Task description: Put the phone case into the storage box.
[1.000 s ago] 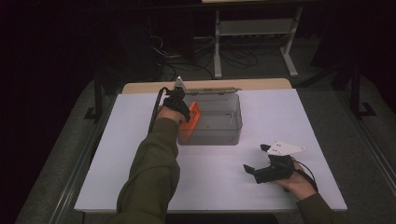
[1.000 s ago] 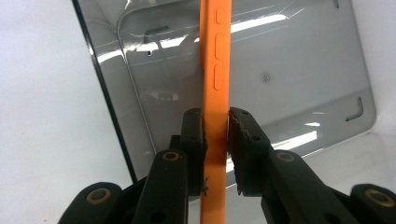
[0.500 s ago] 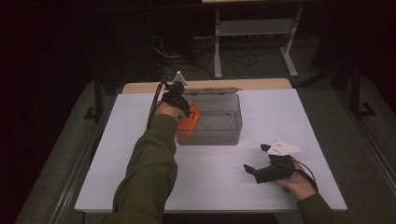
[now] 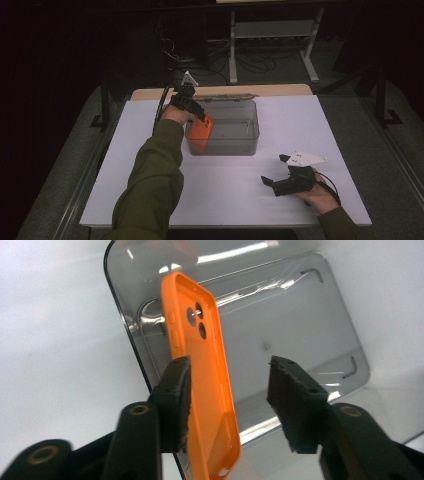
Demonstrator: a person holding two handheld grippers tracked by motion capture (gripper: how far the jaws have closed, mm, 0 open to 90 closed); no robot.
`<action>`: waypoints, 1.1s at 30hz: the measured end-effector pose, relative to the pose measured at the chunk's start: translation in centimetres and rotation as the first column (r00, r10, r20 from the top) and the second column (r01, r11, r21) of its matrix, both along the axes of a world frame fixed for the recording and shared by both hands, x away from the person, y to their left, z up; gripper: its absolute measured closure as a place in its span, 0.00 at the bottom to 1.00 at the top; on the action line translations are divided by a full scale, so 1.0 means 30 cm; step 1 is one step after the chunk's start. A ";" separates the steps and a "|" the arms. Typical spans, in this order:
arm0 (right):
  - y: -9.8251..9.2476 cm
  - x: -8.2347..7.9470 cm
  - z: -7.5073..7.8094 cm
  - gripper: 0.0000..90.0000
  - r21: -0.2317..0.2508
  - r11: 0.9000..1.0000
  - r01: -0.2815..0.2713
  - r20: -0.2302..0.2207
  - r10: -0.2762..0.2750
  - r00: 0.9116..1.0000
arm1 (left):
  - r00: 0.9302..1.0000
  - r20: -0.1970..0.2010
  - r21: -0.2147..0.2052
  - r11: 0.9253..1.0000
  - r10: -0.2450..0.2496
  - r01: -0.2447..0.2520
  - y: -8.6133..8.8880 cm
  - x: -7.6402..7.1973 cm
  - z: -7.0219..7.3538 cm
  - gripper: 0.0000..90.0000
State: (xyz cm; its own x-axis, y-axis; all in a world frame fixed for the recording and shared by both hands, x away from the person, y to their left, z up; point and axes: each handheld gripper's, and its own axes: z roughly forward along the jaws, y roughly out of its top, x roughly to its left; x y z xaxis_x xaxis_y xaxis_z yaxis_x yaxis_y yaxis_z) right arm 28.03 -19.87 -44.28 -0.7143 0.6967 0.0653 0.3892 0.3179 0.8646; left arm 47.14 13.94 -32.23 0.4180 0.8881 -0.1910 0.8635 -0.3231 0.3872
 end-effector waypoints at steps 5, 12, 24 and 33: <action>-0.009 0.001 -0.003 0.00 0.005 1.000 0.008 -0.001 -0.008 1.000 | 0.999 0.025 -0.041 0.998 -0.044 0.045 0.011 -0.010 0.015 0.47; -0.023 -0.001 -0.005 0.00 0.004 1.000 0.018 -0.004 -0.018 1.000 | 0.992 0.055 -0.079 0.990 -0.113 0.117 0.027 -0.028 0.030 0.37; -0.020 0.000 -0.006 0.00 -0.015 1.000 0.021 -0.003 -0.021 1.000 | 0.966 0.143 -0.114 0.966 -0.216 0.233 0.057 -0.084 0.043 0.22; -0.015 0.000 -0.010 0.00 -0.031 0.999 0.025 -0.006 -0.025 1.000 | 0.937 0.226 -0.134 0.945 -0.266 0.300 0.111 -0.145 0.044 0.13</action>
